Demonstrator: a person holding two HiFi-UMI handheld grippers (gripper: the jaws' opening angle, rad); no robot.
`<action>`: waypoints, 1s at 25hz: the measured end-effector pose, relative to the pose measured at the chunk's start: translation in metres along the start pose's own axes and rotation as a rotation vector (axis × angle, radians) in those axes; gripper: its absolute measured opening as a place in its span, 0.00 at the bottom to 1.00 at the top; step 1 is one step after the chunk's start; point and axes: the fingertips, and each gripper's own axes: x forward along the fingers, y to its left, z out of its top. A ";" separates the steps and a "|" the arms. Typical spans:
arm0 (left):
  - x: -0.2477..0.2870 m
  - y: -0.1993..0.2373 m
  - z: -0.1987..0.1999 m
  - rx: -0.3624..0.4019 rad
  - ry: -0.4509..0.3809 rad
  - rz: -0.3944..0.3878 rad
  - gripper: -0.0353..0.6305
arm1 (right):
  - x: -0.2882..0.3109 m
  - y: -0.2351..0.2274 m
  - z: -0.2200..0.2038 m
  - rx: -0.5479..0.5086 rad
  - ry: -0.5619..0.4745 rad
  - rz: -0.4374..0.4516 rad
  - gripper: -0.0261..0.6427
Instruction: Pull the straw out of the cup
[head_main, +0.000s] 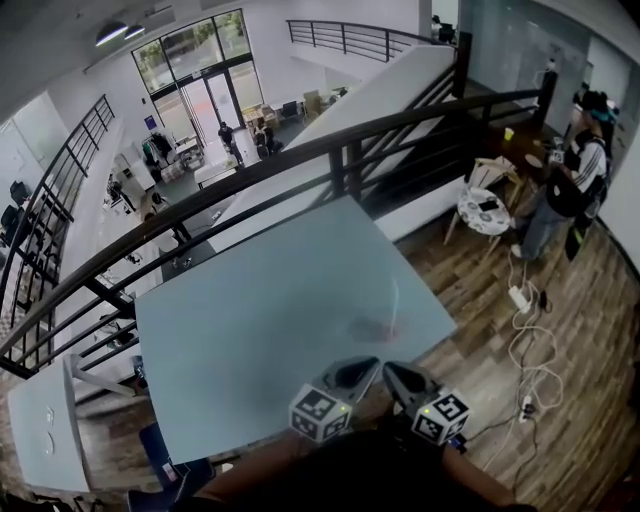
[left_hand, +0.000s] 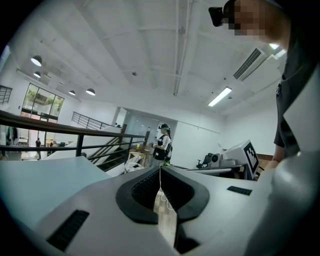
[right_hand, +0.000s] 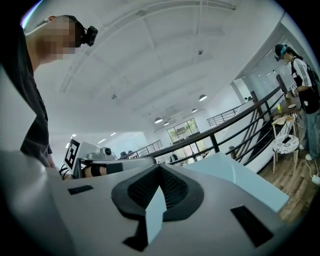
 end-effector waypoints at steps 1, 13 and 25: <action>0.003 0.003 0.001 -0.001 -0.004 0.007 0.08 | 0.002 -0.004 0.002 -0.001 -0.001 0.005 0.06; 0.073 0.037 0.021 -0.028 -0.038 0.138 0.07 | 0.022 -0.077 0.037 0.000 0.052 0.117 0.06; 0.141 0.052 0.043 -0.067 -0.085 0.303 0.07 | 0.029 -0.150 0.071 -0.011 0.110 0.269 0.06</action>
